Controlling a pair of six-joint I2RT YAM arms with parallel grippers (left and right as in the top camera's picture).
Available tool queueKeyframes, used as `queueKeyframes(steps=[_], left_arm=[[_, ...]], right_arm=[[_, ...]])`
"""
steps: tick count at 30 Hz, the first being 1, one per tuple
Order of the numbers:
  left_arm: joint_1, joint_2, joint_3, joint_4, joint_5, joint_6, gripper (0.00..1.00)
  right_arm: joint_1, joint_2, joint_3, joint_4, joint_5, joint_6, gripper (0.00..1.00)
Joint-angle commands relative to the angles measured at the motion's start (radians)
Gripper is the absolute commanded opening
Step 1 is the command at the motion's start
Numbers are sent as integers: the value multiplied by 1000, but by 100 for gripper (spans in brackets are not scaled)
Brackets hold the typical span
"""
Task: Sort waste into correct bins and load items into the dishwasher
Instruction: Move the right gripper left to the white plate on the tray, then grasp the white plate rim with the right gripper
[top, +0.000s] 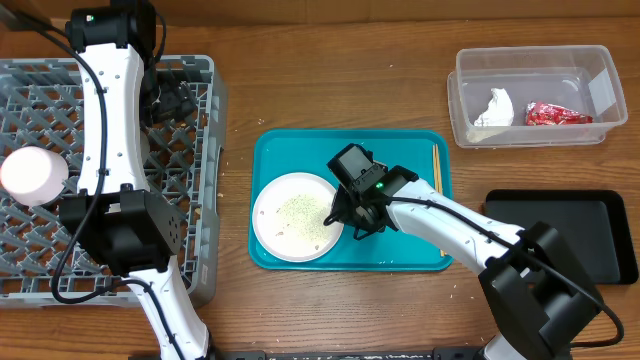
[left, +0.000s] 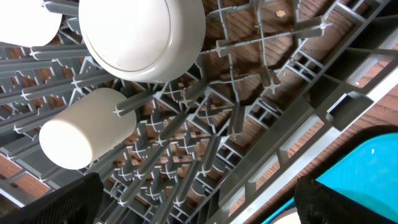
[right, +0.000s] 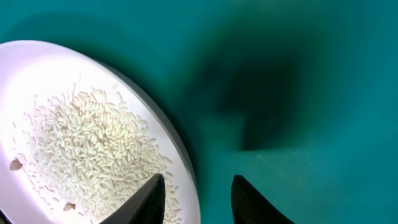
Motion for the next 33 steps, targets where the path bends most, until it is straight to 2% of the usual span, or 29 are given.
queueKeyframes(steps=[1,21,24,33], left_arm=[[-2,8,7,-2,1,11,100],[-2,8,7,-2,1,11,100],[-2,8,7,-2,1,11,100],[-2,8,7,-2,1,11,100]], right_arm=[[-3,6,-7,6,14,8,37],[-6,51,-6,-48,74,11,36],[-24,50,3,-99,105,11,33],[-192,50,105,-345,270,-36,33]])
